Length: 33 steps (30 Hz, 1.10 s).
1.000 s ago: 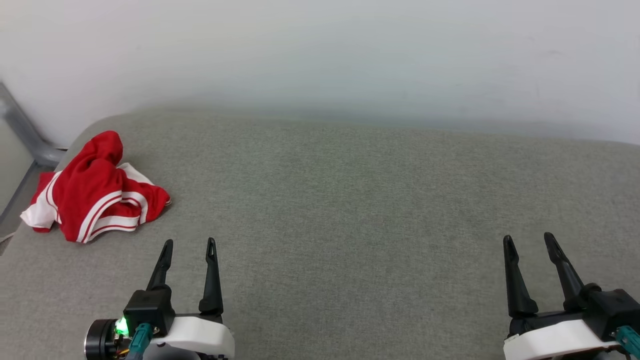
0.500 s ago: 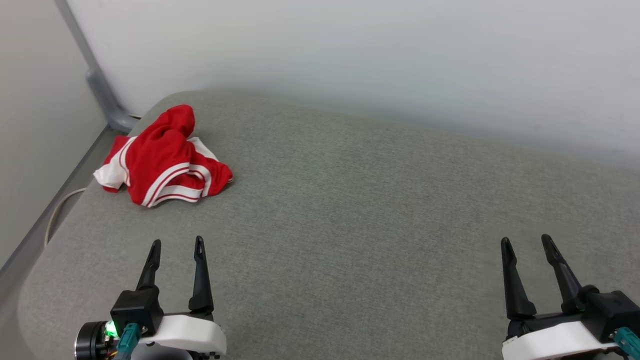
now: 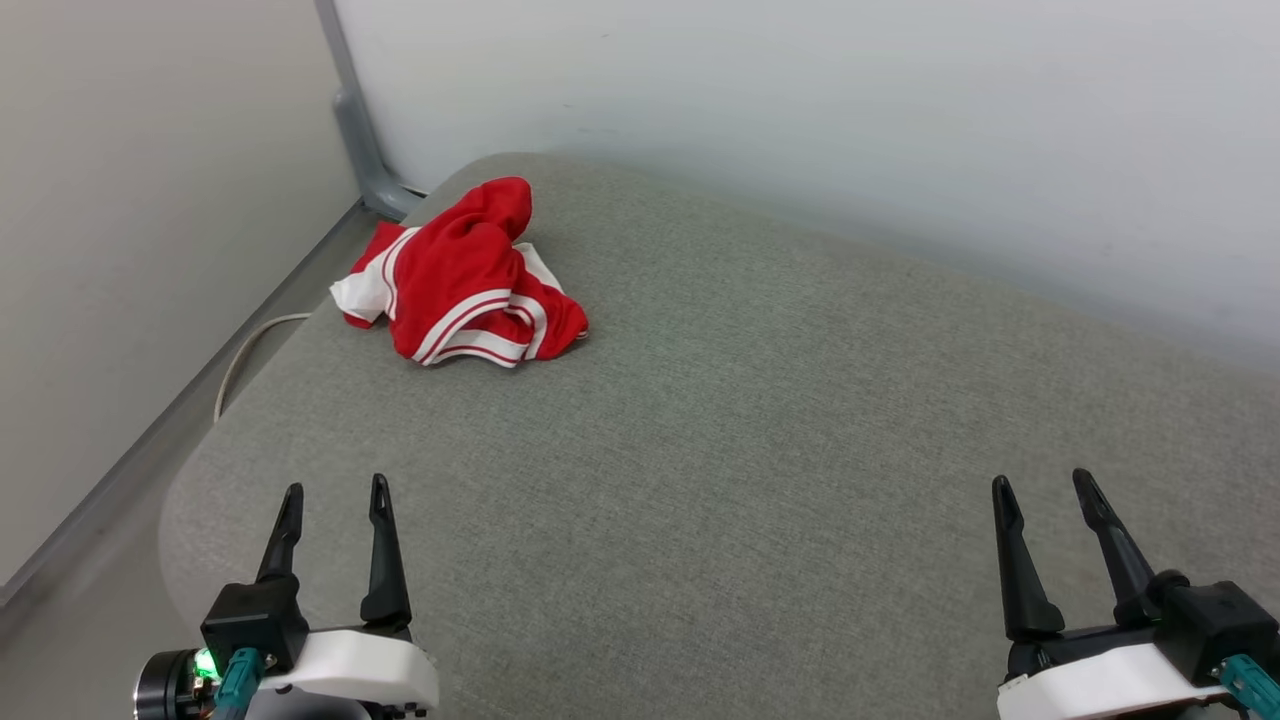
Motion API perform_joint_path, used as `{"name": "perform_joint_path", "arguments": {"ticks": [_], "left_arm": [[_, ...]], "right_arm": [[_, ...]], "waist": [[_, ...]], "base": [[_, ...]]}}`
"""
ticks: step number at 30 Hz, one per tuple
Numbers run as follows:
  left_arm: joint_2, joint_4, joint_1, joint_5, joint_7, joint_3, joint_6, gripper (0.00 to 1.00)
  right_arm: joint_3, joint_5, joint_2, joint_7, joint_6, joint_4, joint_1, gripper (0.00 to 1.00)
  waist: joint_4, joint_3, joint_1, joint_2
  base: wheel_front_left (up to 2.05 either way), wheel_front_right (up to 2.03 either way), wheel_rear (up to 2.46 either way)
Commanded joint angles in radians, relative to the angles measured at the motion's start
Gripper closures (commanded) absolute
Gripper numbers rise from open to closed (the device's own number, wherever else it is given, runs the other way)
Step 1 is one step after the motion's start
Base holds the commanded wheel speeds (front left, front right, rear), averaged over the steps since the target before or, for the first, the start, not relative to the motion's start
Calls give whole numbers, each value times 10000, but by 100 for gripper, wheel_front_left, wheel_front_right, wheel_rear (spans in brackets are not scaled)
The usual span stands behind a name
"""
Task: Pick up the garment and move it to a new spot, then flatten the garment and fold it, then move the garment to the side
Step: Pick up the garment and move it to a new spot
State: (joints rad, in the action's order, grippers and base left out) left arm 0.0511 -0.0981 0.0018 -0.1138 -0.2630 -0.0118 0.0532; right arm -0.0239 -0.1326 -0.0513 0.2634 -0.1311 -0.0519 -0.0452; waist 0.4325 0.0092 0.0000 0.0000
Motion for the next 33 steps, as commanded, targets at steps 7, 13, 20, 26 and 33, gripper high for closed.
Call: {"name": "perform_joint_path", "arguments": {"ticks": [7, 13, 20, 26, 33], "left_arm": [[-11, -39, 111, -114, -28, -139, -60, 0], [-11, -96, 68, -111, -28, -232, -96, 0], [-6, -120, -678, -35, -28, -693, -474, 0], [176, -164, -2356, -209, -28, -1564, -958, 0], [639, -466, -4437, -505, -28, -2415, -1418, 0]], "right_arm": [[25, 12, 20, 21, 7, 15, -4, 0], [55, 26, 20, 21, 7, -9, 64, 0], [58, 260, 19, 21, 7, 127, 273, 0], [36, 864, 19, 21, 7, 367, 707, 0], [-24, 1489, 17, 21, 7, 837, 1317, 0]], "waist": [[558, 35, 0, 0], [621, 48, 0, 0], [379, 380, 0, 0], [-91, 1328, 0, 0], [-698, 2589, 0, 0]], "base": [[0, 0, 0], [0, 0, 0], [0, 0, 0], [0, 0, 0], [0, 0, 0]]}}
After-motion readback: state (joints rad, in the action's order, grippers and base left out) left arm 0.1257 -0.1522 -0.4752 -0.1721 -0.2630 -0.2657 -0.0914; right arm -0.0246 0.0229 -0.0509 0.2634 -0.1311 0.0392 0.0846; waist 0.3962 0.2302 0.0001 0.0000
